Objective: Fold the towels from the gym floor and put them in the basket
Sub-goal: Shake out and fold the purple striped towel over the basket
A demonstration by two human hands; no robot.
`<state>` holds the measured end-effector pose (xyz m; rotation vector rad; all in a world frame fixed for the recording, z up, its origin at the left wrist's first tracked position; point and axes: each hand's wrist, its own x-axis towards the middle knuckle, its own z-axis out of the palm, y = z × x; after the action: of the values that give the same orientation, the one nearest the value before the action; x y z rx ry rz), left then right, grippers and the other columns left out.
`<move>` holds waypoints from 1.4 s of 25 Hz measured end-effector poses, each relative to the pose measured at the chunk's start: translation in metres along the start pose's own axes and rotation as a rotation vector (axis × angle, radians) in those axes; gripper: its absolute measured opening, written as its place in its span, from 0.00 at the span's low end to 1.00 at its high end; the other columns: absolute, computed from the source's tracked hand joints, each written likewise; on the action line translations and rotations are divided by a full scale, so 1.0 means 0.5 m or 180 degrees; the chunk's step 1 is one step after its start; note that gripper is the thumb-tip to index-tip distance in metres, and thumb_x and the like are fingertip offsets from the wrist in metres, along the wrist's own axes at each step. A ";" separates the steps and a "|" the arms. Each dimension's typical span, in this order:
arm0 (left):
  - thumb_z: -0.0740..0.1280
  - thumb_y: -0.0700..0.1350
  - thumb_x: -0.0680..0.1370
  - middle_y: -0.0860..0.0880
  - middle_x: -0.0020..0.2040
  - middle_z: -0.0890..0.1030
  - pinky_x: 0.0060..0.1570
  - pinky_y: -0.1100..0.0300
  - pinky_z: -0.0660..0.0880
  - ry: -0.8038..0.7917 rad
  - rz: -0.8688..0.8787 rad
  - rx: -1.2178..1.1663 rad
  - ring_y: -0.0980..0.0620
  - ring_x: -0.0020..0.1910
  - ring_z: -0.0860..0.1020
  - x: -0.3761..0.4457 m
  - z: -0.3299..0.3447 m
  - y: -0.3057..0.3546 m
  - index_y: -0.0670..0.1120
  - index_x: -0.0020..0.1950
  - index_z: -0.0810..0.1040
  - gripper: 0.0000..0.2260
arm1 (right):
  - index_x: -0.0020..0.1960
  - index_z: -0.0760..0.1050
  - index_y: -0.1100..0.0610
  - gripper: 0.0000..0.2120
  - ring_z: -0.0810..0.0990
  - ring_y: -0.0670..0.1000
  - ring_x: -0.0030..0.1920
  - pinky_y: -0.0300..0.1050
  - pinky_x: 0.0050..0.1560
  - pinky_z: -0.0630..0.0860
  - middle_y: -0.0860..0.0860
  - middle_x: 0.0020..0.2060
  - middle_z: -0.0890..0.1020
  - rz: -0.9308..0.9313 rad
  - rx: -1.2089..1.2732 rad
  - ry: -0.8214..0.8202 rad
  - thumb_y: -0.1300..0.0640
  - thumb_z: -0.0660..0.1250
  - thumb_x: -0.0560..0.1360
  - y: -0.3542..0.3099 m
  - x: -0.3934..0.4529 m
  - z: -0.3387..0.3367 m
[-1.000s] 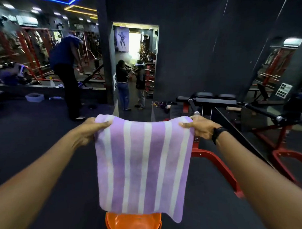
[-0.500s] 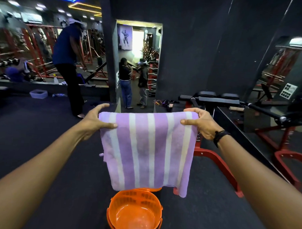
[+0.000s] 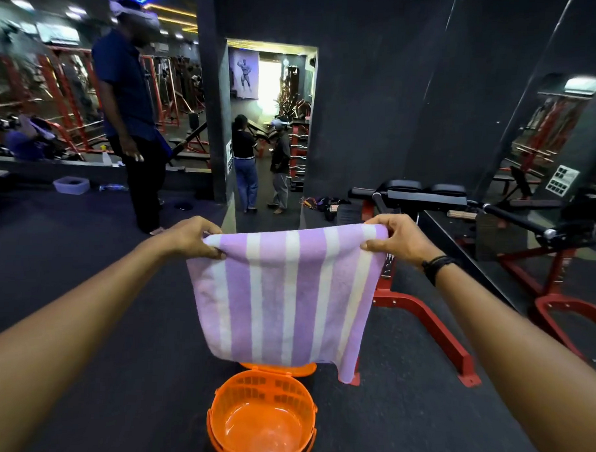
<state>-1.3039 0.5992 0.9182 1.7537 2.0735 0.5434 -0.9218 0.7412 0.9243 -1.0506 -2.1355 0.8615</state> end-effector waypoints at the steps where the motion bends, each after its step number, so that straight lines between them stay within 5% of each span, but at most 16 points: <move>1: 0.78 0.53 0.63 0.52 0.39 0.83 0.46 0.55 0.74 0.0024 -0.0058 0.0090 0.50 0.43 0.79 0.003 -0.001 -0.005 0.59 0.36 0.81 0.08 | 0.45 0.80 0.55 0.10 0.79 0.48 0.40 0.48 0.45 0.78 0.52 0.39 0.84 0.0003 -0.0091 -0.0001 0.63 0.78 0.66 0.008 -0.002 -0.004; 4: 0.80 0.49 0.65 0.49 0.38 0.83 0.43 0.57 0.73 0.0177 -0.0139 -0.0118 0.52 0.40 0.77 0.002 0.004 -0.008 0.52 0.39 0.83 0.08 | 0.46 0.79 0.55 0.11 0.79 0.51 0.38 0.49 0.43 0.78 0.62 0.39 0.83 0.0207 0.0214 0.0253 0.62 0.77 0.67 0.027 -0.003 0.004; 7: 0.76 0.37 0.69 0.43 0.45 0.82 0.42 0.58 0.77 0.0128 -0.0308 -0.1524 0.49 0.44 0.78 -0.011 0.014 -0.010 0.43 0.49 0.82 0.10 | 0.51 0.78 0.60 0.17 0.82 0.46 0.36 0.40 0.40 0.81 0.57 0.40 0.82 0.0440 0.1226 0.0268 0.71 0.74 0.65 0.028 -0.023 0.013; 9: 0.72 0.32 0.72 0.42 0.45 0.81 0.41 0.60 0.76 0.0144 -0.0230 -0.1625 0.49 0.44 0.78 -0.013 0.021 -0.018 0.41 0.49 0.81 0.08 | 0.52 0.78 0.65 0.18 0.82 0.47 0.37 0.40 0.41 0.81 0.56 0.41 0.83 0.0407 0.1014 0.0123 0.69 0.75 0.63 0.039 -0.027 0.010; 13: 0.72 0.35 0.72 0.44 0.41 0.82 0.43 0.57 0.72 0.0613 0.0186 -0.0615 0.50 0.42 0.77 -0.005 0.030 -0.032 0.43 0.45 0.82 0.04 | 0.44 0.79 0.67 0.10 0.77 0.50 0.38 0.45 0.41 0.76 0.55 0.38 0.81 0.0210 0.0160 -0.0113 0.65 0.76 0.67 0.056 -0.028 0.014; 15: 0.72 0.37 0.72 0.45 0.39 0.81 0.40 0.58 0.72 0.0319 0.0240 -0.0192 0.50 0.41 0.77 -0.009 0.023 -0.031 0.45 0.41 0.81 0.04 | 0.45 0.78 0.70 0.11 0.77 0.51 0.40 0.47 0.42 0.75 0.57 0.39 0.80 0.0225 0.0020 -0.0518 0.65 0.75 0.68 0.054 -0.036 0.013; 17: 0.71 0.37 0.74 0.46 0.39 0.80 0.37 0.62 0.71 -0.0147 0.0352 -0.0432 0.51 0.40 0.75 -0.019 -0.009 -0.006 0.45 0.40 0.80 0.05 | 0.45 0.77 0.69 0.11 0.77 0.49 0.39 0.47 0.42 0.74 0.57 0.39 0.80 0.0201 0.0087 -0.0775 0.64 0.75 0.68 0.033 -0.030 -0.020; 19: 0.74 0.43 0.72 0.49 0.40 0.80 0.35 0.64 0.73 0.0461 0.0468 -0.1639 0.53 0.40 0.75 -0.020 -0.056 0.021 0.48 0.44 0.80 0.04 | 0.48 0.78 0.63 0.11 0.79 0.46 0.38 0.47 0.41 0.76 0.55 0.41 0.81 0.0107 0.0831 -0.0418 0.61 0.74 0.68 -0.012 -0.013 -0.066; 21: 0.80 0.55 0.61 0.55 0.42 0.83 0.34 0.65 0.77 0.0745 0.0424 -0.2888 0.57 0.39 0.80 -0.025 -0.082 0.044 0.50 0.51 0.79 0.23 | 0.56 0.78 0.58 0.18 0.83 0.51 0.47 0.51 0.47 0.81 0.56 0.50 0.83 0.0170 0.1802 -0.0266 0.59 0.74 0.67 -0.053 0.001 -0.079; 23: 0.82 0.61 0.50 0.53 0.48 0.85 0.39 0.64 0.80 0.0323 0.0218 -0.3000 0.56 0.45 0.83 -0.045 -0.044 0.047 0.48 0.55 0.79 0.38 | 0.59 0.77 0.58 0.26 0.82 0.55 0.54 0.50 0.51 0.81 0.56 0.55 0.83 0.0337 0.1930 -0.0354 0.57 0.78 0.62 -0.053 -0.007 -0.042; 25: 0.82 0.61 0.47 0.47 0.51 0.85 0.40 0.60 0.81 0.0046 0.0022 -0.3159 0.50 0.49 0.84 -0.058 0.012 0.045 0.45 0.55 0.80 0.41 | 0.59 0.77 0.59 0.34 0.82 0.56 0.54 0.47 0.47 0.81 0.56 0.54 0.83 0.0513 0.1974 -0.0243 0.52 0.82 0.56 -0.038 -0.016 -0.007; 28: 0.84 0.53 0.51 0.44 0.50 0.85 0.37 0.55 0.81 0.0250 -0.0106 -0.3938 0.48 0.44 0.84 -0.057 0.054 0.042 0.45 0.55 0.80 0.35 | 0.59 0.77 0.59 0.26 0.84 0.54 0.51 0.46 0.44 0.81 0.58 0.54 0.83 0.0735 0.2221 0.0068 0.53 0.78 0.64 -0.020 -0.022 0.008; 30: 0.79 0.44 0.64 0.44 0.50 0.85 0.38 0.51 0.81 0.0098 -0.0228 -0.4296 0.48 0.44 0.84 -0.060 0.058 0.053 0.47 0.57 0.78 0.23 | 0.58 0.77 0.58 0.15 0.84 0.52 0.49 0.43 0.43 0.81 0.58 0.54 0.83 0.0796 0.2195 0.0131 0.61 0.72 0.72 -0.026 -0.021 0.015; 33: 0.67 0.36 0.76 0.44 0.53 0.84 0.45 0.49 0.81 0.0267 -0.0283 -0.3957 0.45 0.49 0.83 -0.050 0.079 0.073 0.46 0.63 0.76 0.16 | 0.59 0.76 0.59 0.15 0.82 0.56 0.54 0.45 0.48 0.81 0.57 0.55 0.82 0.0704 0.1615 0.0392 0.64 0.70 0.73 -0.031 -0.004 0.026; 35: 0.65 0.34 0.77 0.50 0.51 0.84 0.46 0.53 0.80 0.0834 0.0036 -0.3754 0.47 0.51 0.81 -0.045 0.086 0.107 0.46 0.64 0.74 0.16 | 0.58 0.76 0.56 0.15 0.81 0.59 0.54 0.49 0.51 0.79 0.55 0.54 0.82 0.0536 0.0616 0.1138 0.61 0.70 0.72 -0.070 0.009 0.021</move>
<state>-1.2330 0.5873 0.9098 0.9834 1.3074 1.6256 -0.9476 0.7254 0.9455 -1.1943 -1.6534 0.8640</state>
